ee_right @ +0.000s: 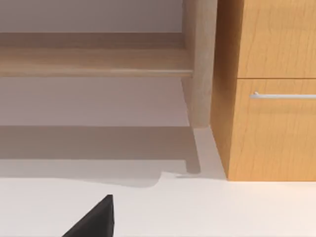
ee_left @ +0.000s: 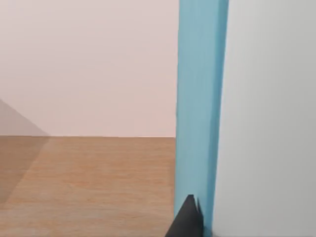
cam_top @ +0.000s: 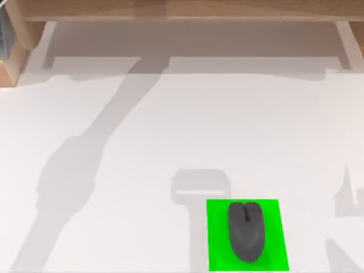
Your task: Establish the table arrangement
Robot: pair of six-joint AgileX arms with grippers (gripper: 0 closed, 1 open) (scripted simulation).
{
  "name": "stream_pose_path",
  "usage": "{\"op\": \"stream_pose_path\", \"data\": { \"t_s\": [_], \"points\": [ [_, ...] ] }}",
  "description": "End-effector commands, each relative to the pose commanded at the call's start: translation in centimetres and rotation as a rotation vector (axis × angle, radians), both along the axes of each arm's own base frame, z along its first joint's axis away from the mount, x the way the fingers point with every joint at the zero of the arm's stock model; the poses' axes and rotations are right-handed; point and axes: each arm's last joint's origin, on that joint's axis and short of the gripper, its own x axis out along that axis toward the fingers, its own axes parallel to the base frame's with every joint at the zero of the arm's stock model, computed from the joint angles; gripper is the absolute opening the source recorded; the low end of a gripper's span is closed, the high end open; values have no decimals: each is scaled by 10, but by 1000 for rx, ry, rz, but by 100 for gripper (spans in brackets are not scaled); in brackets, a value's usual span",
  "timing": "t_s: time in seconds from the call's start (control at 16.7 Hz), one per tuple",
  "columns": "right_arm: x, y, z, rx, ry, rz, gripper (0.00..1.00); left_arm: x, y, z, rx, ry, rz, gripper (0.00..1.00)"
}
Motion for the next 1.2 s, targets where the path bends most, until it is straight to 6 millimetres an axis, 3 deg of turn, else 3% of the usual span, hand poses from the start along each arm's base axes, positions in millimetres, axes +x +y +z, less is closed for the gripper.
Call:
{"op": "stream_pose_path", "data": {
  "t_s": [0.3,0.72,0.96,1.2],
  "points": [
    [0,0,0,0,0,0,100,-28,2,10,2,2,0,0],
    [0,0,0,0,0,0,100,-27,10,14,-6,-21,2,0],
    [0,0,0,0,0,0,100,-13,63,26,-29,-162,13,0],
    [0,0,0,0,0,0,100,-5,158,41,9,-433,70,0]
  ]
}}
